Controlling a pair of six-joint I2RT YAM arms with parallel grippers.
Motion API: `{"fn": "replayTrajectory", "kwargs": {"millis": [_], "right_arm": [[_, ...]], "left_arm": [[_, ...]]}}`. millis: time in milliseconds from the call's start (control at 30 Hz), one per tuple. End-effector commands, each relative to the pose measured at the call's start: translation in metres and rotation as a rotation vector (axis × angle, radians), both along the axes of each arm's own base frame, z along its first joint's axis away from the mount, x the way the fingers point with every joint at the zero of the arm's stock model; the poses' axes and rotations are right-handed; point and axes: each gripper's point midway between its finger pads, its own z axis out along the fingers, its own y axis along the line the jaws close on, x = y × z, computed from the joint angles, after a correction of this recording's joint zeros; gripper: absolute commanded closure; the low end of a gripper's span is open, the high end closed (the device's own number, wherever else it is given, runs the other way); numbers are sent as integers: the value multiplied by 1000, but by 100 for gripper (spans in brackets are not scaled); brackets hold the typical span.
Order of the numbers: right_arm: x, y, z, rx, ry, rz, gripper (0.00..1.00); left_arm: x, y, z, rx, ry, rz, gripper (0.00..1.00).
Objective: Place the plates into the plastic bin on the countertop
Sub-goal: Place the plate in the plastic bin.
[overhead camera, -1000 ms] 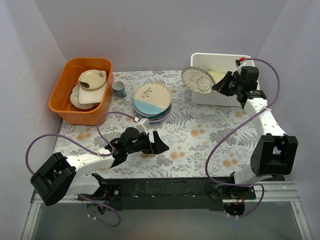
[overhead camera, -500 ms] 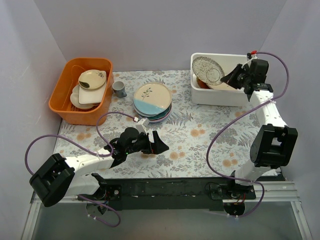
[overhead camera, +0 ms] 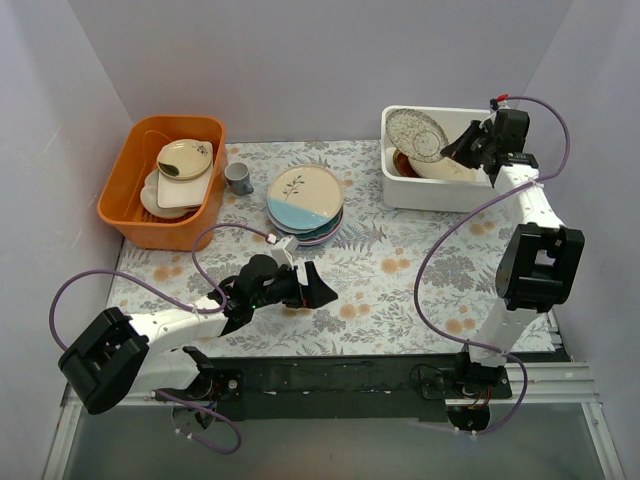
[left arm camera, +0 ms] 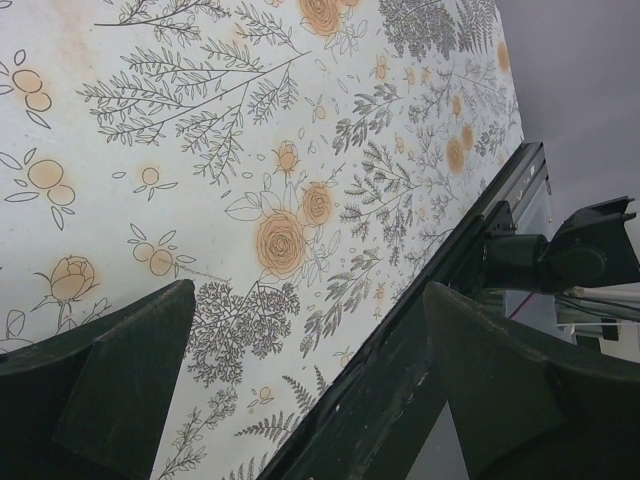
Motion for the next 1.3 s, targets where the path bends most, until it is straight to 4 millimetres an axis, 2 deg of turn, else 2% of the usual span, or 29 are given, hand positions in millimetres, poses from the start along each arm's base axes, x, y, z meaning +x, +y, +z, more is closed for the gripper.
{"fn": "replayTrajectory", "kwargs": {"millis": [0, 133, 467, 733, 900, 1033, 1267], "right_arm": [[30, -11, 47, -31, -135, -23, 99], [41, -18, 46, -50, -135, -43, 99], [58, -41, 21, -142, -104, -79, 99], [65, -46, 16, -165, -107, -75, 99], [70, -46, -2, -176, -76, -54, 99], [74, -44, -26, -173, -31, -29, 99], [76, -38, -50, -162, -2, 18, 99]], "left_arm": [[2, 2, 0, 22, -24, 7, 2], [2, 2, -1, 30, -26, 1, 2], [2, 4, -4, 34, -26, 8, 2], [1, 5, -4, 36, -23, 10, 2], [1, 5, -5, 37, -22, 9, 2], [1, 5, -5, 36, -21, 9, 2], [0, 7, -7, 44, -21, 13, 2]]}}
